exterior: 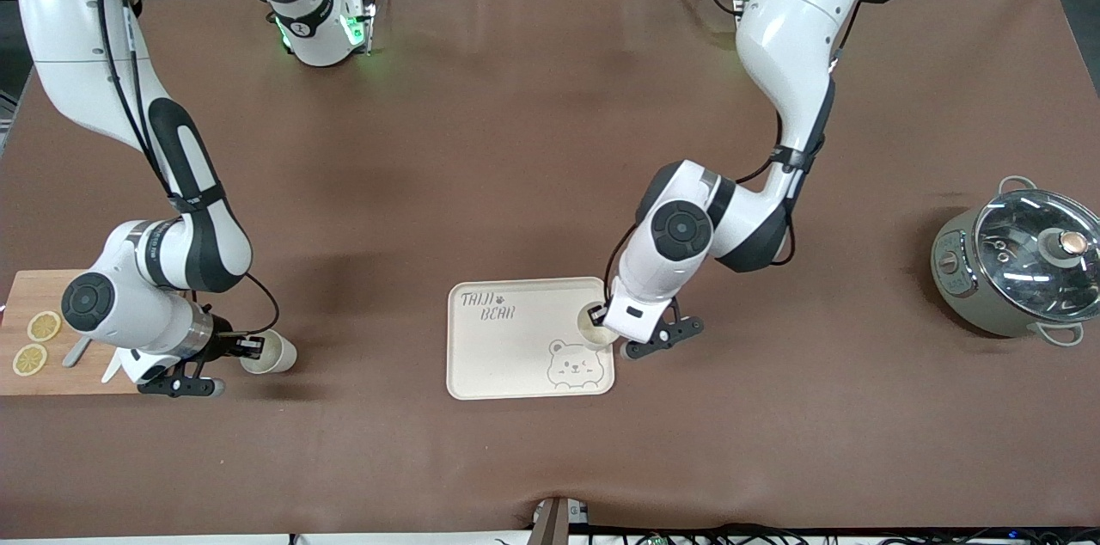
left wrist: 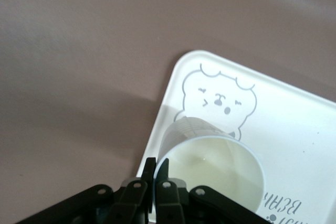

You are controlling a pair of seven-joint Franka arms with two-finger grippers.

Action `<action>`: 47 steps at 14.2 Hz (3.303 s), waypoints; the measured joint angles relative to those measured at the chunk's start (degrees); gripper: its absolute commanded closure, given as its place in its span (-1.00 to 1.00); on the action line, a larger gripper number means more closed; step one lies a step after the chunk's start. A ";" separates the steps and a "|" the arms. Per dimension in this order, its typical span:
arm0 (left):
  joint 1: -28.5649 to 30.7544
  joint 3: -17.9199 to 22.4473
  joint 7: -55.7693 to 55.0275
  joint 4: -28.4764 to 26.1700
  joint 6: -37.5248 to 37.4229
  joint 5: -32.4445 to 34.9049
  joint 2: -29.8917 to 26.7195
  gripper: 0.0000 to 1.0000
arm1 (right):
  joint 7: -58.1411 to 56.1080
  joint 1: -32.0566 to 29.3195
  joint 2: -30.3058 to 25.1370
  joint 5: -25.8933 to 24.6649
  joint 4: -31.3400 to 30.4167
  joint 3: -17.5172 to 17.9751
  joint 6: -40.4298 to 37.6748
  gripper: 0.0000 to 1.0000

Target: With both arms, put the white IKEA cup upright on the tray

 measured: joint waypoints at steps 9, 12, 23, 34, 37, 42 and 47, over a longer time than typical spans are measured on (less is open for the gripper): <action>-1.13 0.07 -0.21 0.00 0.39 0.00 2.56 0.12 | 26.37 9.50 -2.65 0.18 10.27 4.30 -17.01 1.00; -1.12 0.31 -0.21 0.34 0.59 0.00 2.54 -0.47 | 36.53 14.24 -2.63 0.17 11.37 4.49 -16.86 1.00; -0.33 3.85 -0.21 1.73 -0.67 0.00 -3.67 -1.00 | 50.75 23.10 0.25 -0.20 12.41 4.17 -9.18 1.00; 8.43 4.18 8.60 1.66 -17.05 0.00 -14.36 -1.00 | 50.94 25.98 5.74 -1.37 12.37 3.92 -4.79 1.00; 11.04 4.28 12.29 1.65 -23.72 0.00 -17.82 -1.00 | 51.22 26.21 6.45 -1.39 12.37 3.91 -4.34 1.00; 17.79 4.48 24.91 1.59 -31.22 0.00 -24.05 -1.00 | 51.30 26.69 6.93 -1.44 12.37 3.91 -3.51 0.90; 23.00 4.58 37.61 1.39 -35.63 0.93 -27.69 -1.00 | 51.33 26.81 6.94 -2.63 12.38 3.52 -3.47 -1.00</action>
